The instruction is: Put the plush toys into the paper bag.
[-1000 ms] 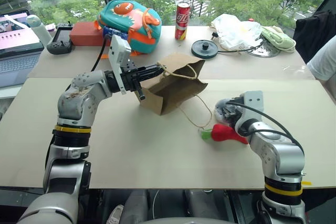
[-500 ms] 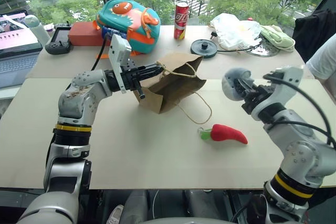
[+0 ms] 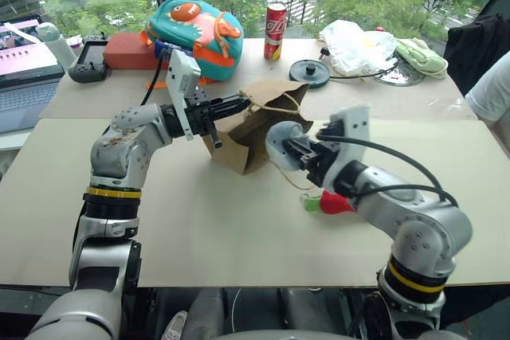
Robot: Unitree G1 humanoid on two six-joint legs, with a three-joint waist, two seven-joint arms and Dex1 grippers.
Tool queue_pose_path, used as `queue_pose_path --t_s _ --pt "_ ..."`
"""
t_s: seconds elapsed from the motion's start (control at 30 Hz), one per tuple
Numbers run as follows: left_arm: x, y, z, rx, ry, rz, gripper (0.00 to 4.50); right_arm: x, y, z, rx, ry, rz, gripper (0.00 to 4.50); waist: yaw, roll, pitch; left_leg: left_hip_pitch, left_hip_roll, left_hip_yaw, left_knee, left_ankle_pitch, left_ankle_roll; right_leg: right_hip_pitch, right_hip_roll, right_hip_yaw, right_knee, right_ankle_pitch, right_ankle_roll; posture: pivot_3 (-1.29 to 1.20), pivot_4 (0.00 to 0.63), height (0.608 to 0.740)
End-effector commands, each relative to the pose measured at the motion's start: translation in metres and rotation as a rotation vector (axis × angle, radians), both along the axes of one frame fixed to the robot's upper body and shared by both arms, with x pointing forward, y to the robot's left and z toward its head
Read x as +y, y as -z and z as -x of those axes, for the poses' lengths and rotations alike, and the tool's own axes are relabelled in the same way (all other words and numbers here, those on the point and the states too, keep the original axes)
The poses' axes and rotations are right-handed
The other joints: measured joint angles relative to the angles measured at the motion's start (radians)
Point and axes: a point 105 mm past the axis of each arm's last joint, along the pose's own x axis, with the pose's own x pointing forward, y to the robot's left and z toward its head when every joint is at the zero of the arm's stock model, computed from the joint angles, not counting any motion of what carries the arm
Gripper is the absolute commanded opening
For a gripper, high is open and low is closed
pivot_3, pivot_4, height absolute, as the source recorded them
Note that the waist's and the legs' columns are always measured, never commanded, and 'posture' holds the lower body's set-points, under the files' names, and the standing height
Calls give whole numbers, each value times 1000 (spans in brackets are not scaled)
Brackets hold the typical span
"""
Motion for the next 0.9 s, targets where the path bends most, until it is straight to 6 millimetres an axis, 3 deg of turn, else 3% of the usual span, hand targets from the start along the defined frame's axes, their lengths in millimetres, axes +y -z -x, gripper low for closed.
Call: queue_pose_path --t_s 0.03,0.37,0.47,0.57,0.73,0.9 --pt "-1 -14 3 -52 14 16 0 12 -11 -16 -54 39 16 928 -1 0 0 0 0 0 0 0 0 0 0 0 0 0 0 0 150 739" --pt "-1 -14 3 -50 16 14 0 34 -28 -42 -94 86 -8 928 2 0 0 -1 0 0 0 0 0 -1 0 0 0 0 0 0 150 739" --pt "-2 -13 3 -50 16 13 0 42 -33 -43 -102 68 -36 1713 2 0 0 -1 0 0 -1 0 0 -1 0 -1 0 0 0 0 150 739" --pt "-1 -14 2 -50 16 13 0 54 -38 -40 -110 28 -49 2788 2 0 0 -2 0 0 -1 0 0 -1 -1 -1 0 0 0 0 150 739" --pt "-1 -14 2 -52 13 14 0 49 -31 -41 -96 48 -14 4428 1 0 0 -1 0 -1 -1 0 0 -1 0 -1 0 0 0 0 150 739" --pt "-2 -13 2 -52 14 11 0 17 -32 -35 -103 74 0 4428 4 0 0 -2 0 -1 -1 0 0 -1 -1 -1 0 0 0 0 150 739"
